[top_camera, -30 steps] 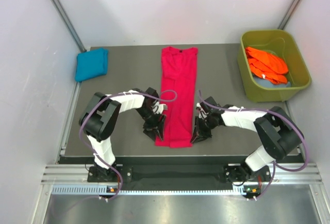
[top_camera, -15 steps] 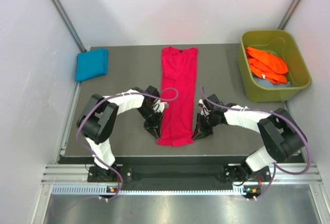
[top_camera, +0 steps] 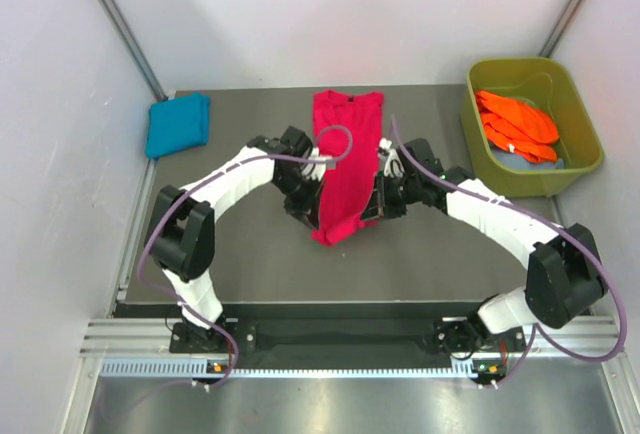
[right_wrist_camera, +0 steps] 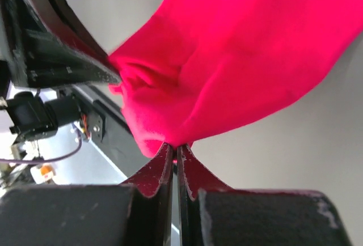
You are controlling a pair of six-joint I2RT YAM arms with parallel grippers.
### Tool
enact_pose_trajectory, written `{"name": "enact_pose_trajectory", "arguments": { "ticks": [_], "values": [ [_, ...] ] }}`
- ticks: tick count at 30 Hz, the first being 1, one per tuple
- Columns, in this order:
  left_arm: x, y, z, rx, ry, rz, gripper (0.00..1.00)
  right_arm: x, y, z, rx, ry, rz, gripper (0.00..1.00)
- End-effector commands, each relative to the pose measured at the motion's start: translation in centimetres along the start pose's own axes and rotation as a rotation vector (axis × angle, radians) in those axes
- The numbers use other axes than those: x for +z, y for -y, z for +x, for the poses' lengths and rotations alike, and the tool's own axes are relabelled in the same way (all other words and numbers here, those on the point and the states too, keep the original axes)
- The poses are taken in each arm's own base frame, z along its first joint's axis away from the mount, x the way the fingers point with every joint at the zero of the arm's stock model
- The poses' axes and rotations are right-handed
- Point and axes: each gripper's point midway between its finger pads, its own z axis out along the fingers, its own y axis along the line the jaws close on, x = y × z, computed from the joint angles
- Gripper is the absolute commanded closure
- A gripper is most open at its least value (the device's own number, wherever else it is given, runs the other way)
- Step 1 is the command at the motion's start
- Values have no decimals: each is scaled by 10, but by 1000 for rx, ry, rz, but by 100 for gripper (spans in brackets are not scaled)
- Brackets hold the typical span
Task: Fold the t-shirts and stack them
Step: Fold the tshirt
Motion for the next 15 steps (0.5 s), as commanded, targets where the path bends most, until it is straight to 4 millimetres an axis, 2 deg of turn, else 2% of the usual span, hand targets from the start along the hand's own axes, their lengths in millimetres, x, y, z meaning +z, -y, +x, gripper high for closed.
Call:
{"name": "enact_pose_trajectory", "arguments": {
  "ticks": [1, 3, 8, 9, 10, 12, 13, 15],
  "values": [
    [-15, -18, -35, 15, 62, -44, 100, -12, 5, -28, -19, 67, 28, 100],
    [-26, -25, -55, 10, 102, -49, 100, -12, 9, -40, -9, 94, 31, 100],
    [-26, -51, -94, -3, 122, -51, 100, -6, 28, -67, 32, 137, 45, 100],
    [-32, -50, -109, 18, 154, -57, 100, -6, 33, -78, 36, 164, 44, 100],
    [-26, -57, -113, 4, 138, -60, 100, -2, 39, -85, 44, 168, 50, 100],
    [-31, -58, -132, 17, 170, -62, 100, 0, 48, -99, 43, 191, 54, 100],
    [-24, -66, -135, 7, 161, -69, 100, 0, 47, -109, 34, 205, 49, 100],
    [-28, -70, -151, 20, 191, -82, 100, 7, 57, -120, 35, 205, 58, 100]
  ]
}}
